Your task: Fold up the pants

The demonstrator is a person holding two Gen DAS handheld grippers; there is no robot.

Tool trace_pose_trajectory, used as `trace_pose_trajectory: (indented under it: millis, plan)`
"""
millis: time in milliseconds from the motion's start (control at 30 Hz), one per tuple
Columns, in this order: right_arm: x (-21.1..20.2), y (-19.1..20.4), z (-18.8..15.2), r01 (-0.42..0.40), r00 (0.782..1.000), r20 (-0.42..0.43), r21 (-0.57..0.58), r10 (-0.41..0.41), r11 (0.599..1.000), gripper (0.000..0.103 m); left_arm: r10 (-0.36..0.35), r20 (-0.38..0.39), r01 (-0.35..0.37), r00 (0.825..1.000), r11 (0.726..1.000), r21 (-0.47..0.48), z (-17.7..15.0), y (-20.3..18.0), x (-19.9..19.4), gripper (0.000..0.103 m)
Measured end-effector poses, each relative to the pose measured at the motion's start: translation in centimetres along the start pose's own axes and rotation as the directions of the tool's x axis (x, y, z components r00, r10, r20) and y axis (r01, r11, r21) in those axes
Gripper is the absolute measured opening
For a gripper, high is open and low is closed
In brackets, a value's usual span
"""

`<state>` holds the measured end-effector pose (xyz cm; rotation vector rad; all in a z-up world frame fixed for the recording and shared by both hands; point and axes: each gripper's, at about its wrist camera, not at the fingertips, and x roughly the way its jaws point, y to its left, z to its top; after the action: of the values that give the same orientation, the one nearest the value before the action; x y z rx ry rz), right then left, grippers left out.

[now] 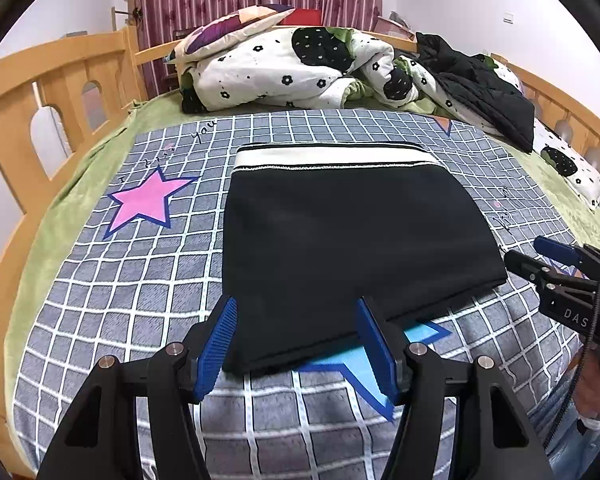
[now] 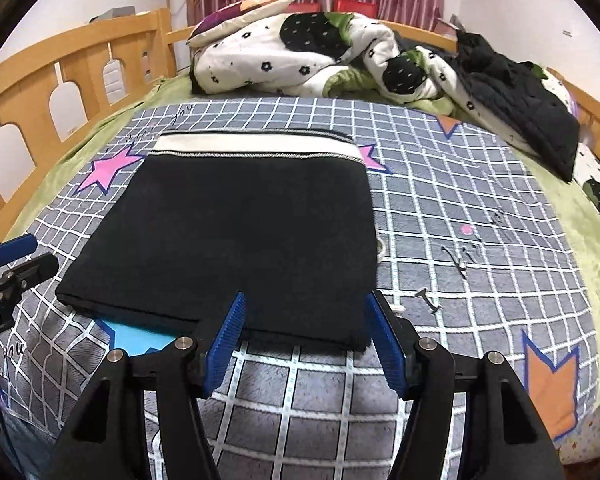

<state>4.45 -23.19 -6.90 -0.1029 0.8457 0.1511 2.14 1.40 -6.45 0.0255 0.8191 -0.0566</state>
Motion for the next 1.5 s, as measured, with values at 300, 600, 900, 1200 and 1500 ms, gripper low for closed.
trace_pose_trajectory:
  millis: [300, 600, 900, 1200, 1500]
  plan:
    - [-6.0, 0.1, -1.3, 0.02, 0.994, 0.11, 0.027, -0.022, 0.999, 0.1, 0.033, 0.068, -0.027, 0.997, 0.996, -0.085, -1.7, -0.4, -5.2, 0.065]
    - [-8.9, -0.5, -2.5, 0.044, 0.989, 0.142, 0.058, -0.052, 0.997, 0.103, 0.099, 0.094, -0.085, 0.991, 0.986, -0.142, -3.7, -0.2, -6.6, 0.07]
    - [-9.6, -1.0, -3.8, 0.068, 0.988, 0.138, 0.061, -0.076, 0.996, 0.103, 0.12, 0.122, -0.107, 0.985, 0.988, -0.107, -4.0, -1.6, -7.4, 0.07]
    - [-10.2, -1.5, -4.1, 0.071, 0.985, 0.149, 0.073, -0.081, 0.995, 0.103, 0.112, 0.122, -0.099, 0.986, 0.989, -0.107, -4.1, -2.0, -7.4, 0.072]
    - [-10.5, -1.8, -4.0, 0.071, 0.984, 0.16, 0.076, -0.082, 0.995, 0.103, 0.104, 0.122, -0.091, 0.987, 0.99, -0.105, -4.2, -2.2, -7.5, 0.072]
